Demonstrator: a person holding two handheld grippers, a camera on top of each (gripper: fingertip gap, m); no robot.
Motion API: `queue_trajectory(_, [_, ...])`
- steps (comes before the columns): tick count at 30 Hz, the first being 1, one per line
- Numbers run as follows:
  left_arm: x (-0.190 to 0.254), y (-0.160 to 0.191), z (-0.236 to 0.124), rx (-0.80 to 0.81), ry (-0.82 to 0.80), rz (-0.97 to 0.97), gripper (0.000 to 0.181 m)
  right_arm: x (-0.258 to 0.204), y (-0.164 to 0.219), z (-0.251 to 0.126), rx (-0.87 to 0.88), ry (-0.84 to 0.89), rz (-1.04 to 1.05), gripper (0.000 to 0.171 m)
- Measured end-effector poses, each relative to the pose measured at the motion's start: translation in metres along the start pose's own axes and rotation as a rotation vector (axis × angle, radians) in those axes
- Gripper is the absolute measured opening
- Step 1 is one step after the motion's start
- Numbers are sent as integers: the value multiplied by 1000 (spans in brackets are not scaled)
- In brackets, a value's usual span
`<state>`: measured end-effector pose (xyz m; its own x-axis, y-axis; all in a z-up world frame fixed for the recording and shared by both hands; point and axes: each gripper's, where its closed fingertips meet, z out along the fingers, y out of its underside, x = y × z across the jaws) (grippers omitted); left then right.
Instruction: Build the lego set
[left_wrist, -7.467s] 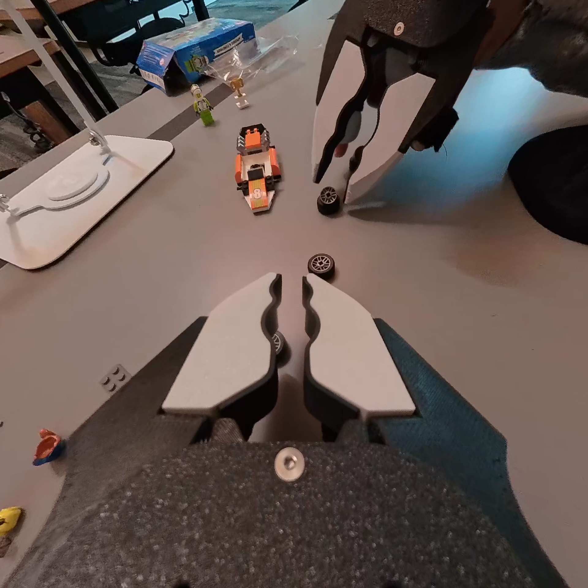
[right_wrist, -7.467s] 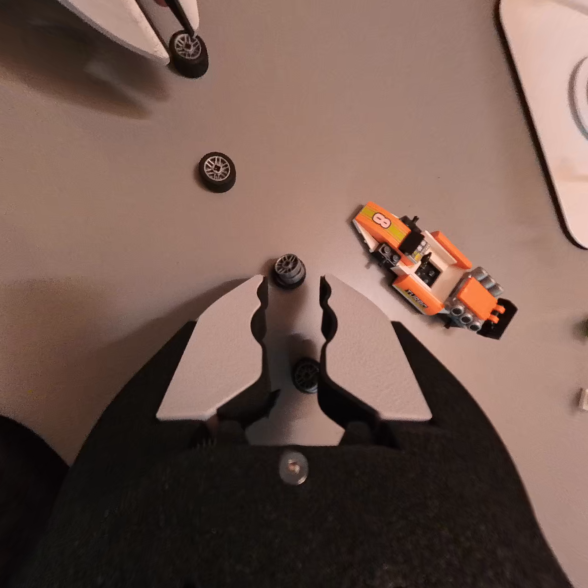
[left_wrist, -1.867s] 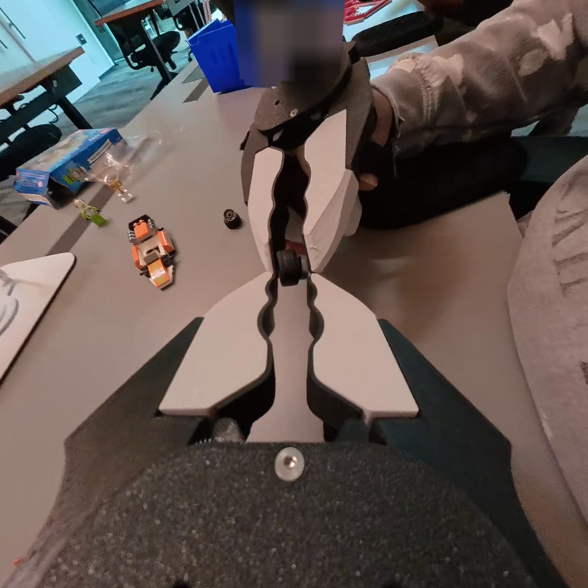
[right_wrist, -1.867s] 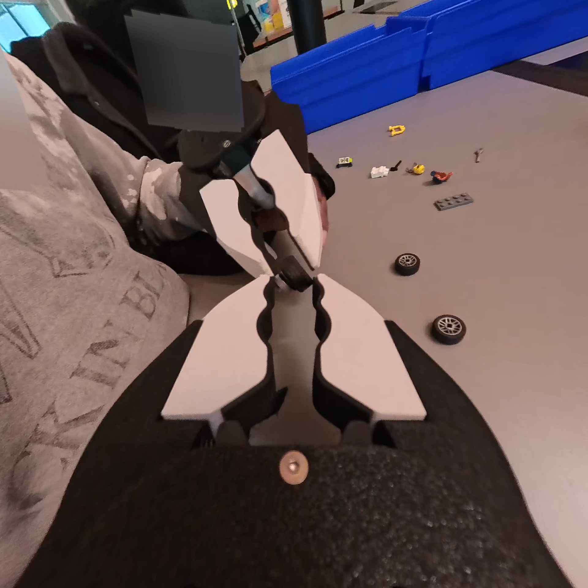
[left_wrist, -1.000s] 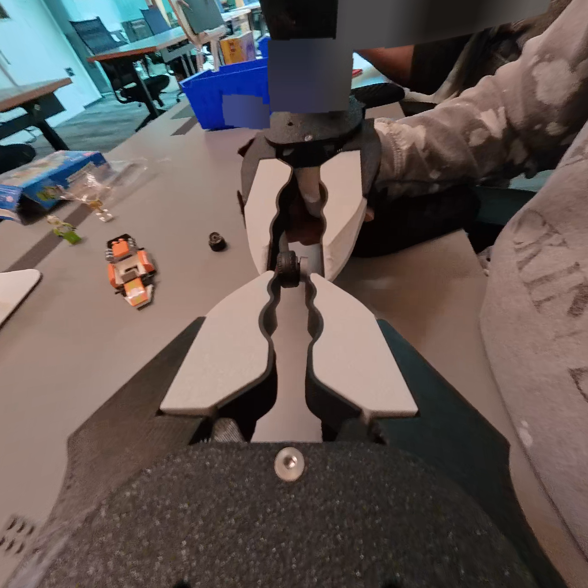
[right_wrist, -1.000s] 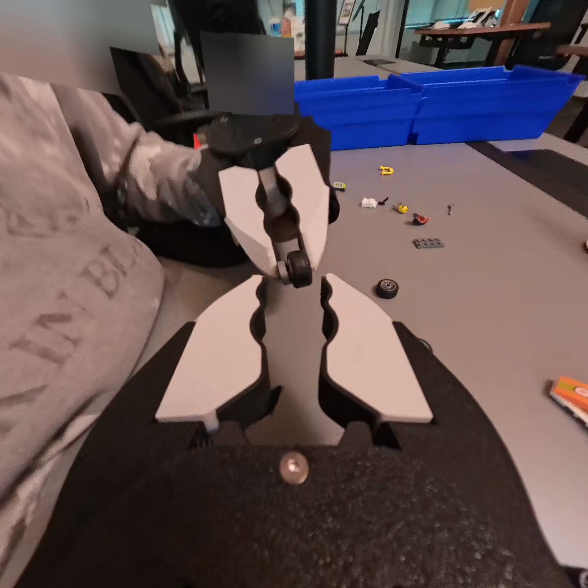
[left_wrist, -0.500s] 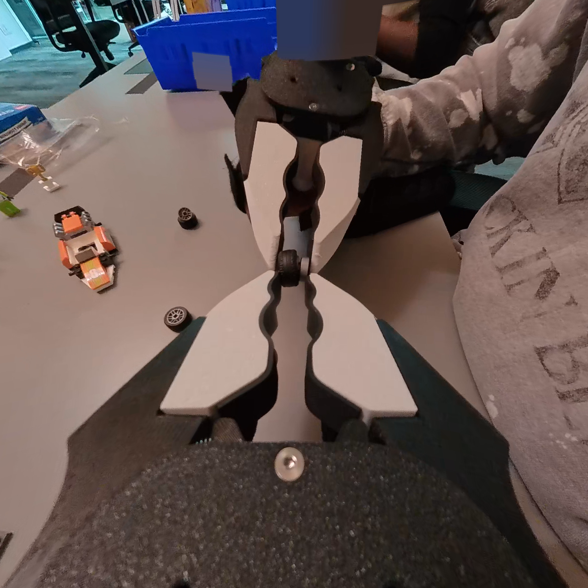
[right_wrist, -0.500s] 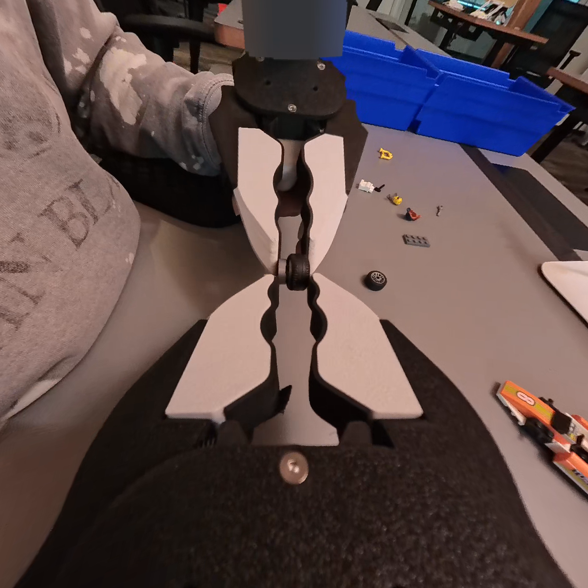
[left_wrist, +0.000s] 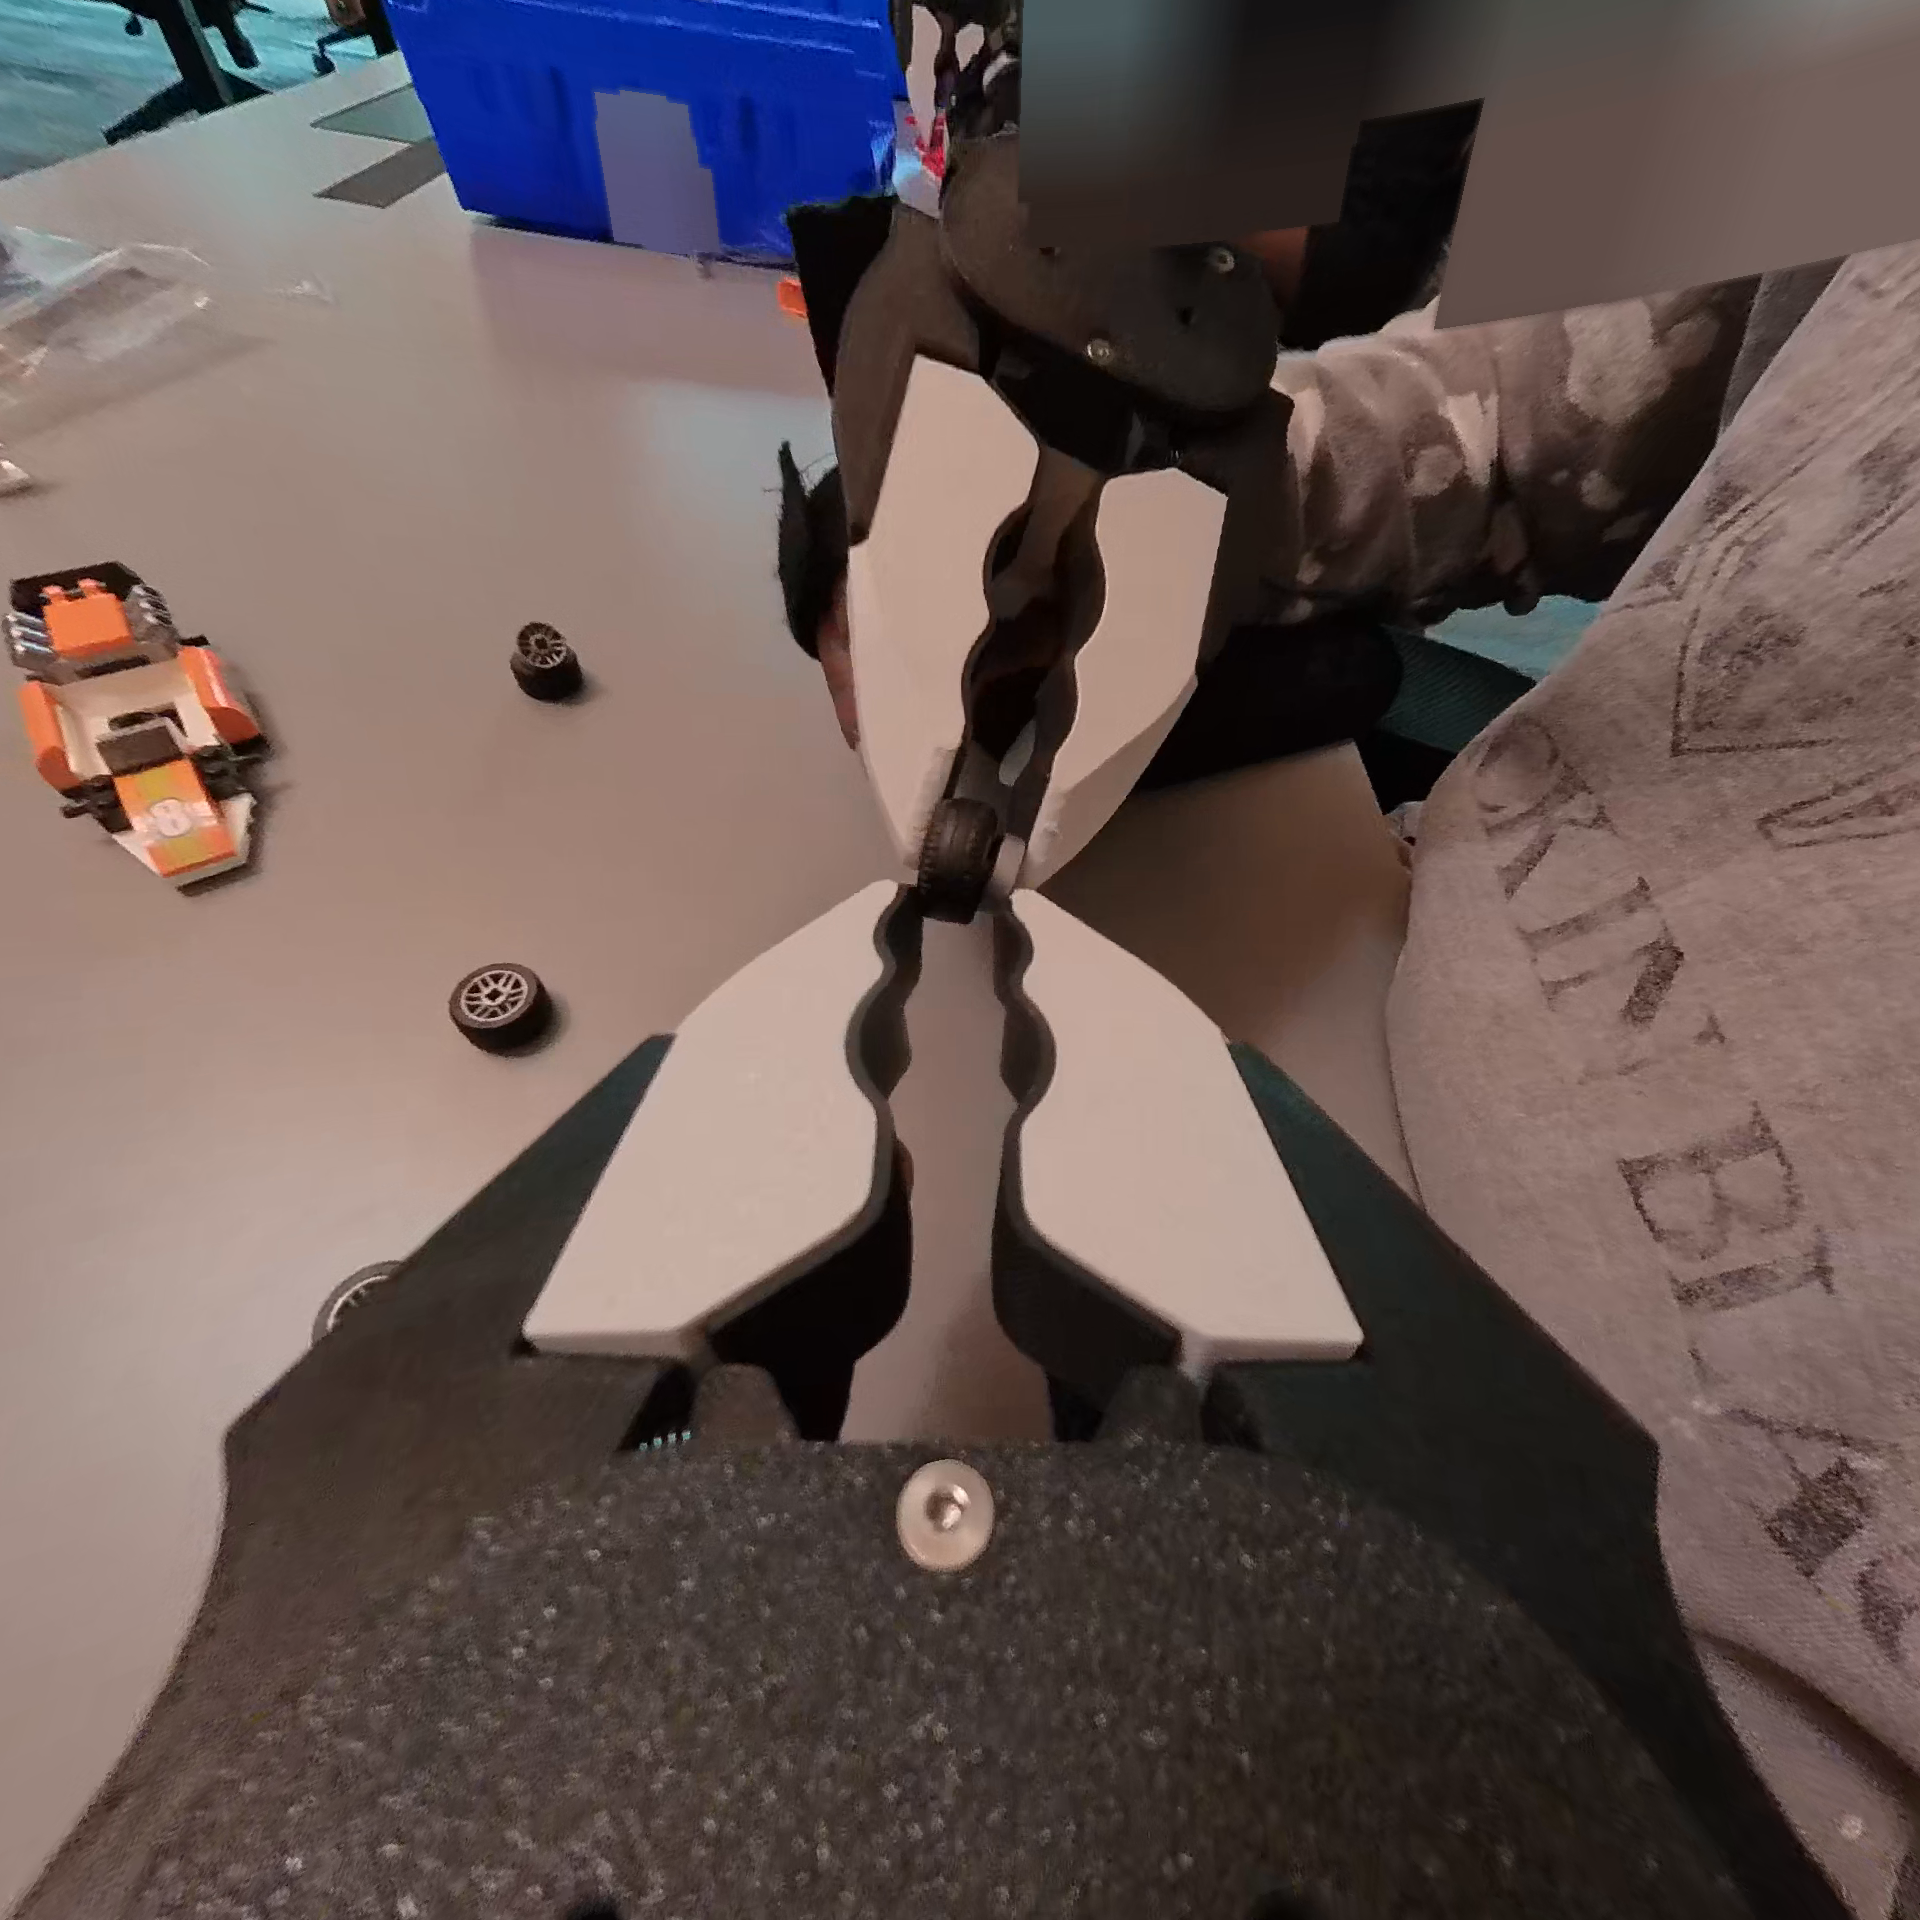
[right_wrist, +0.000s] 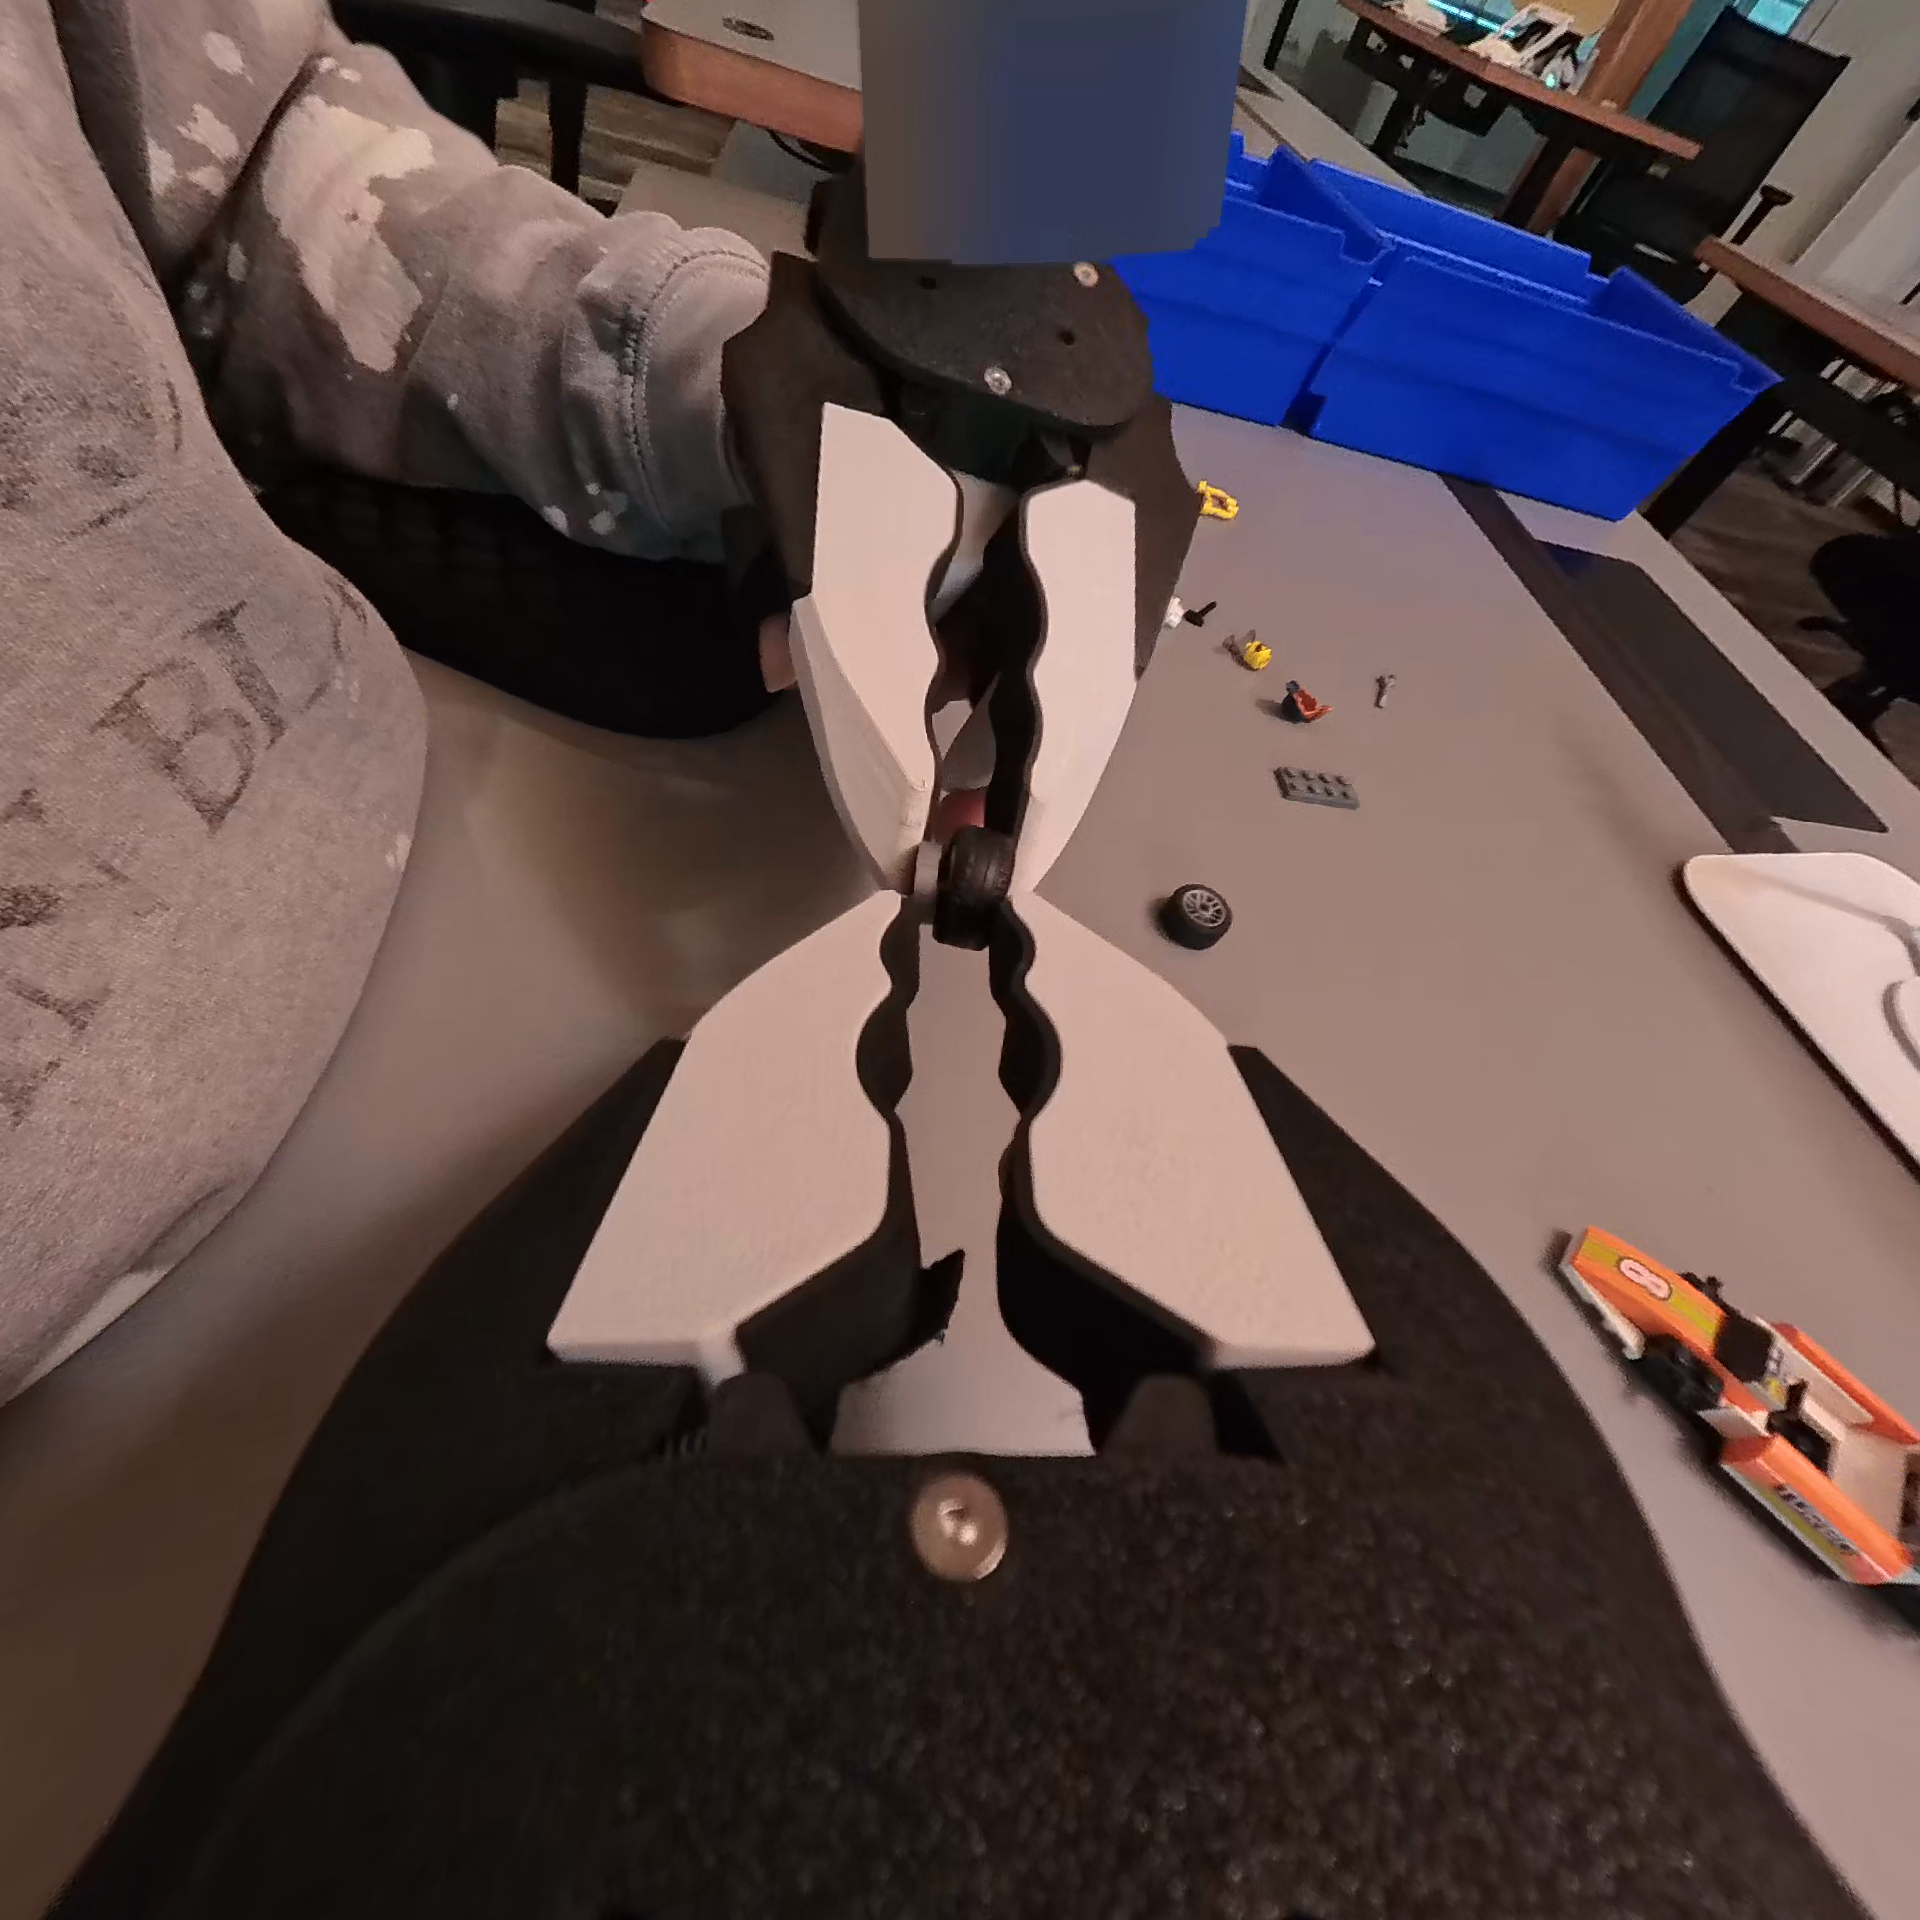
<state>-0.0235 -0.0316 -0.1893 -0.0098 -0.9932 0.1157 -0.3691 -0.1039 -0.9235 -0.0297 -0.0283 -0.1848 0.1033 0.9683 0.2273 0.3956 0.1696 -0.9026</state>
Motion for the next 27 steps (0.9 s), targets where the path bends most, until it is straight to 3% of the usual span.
queue_trajectory(9, [-1, 7, 4, -73, -52, 87, 13, -4, 5, 3, -10, -51, 2, 22])
queue_trajectory(19, [0, 9, 3, -79, -42, 84, 14, -5, 5, 4, -31, -17, -70, 15])
queue_trajectory(27, [-4, 5, 6, -61, -114, 176, 19, -3, 7, 2, -29, -52, 14, 14])
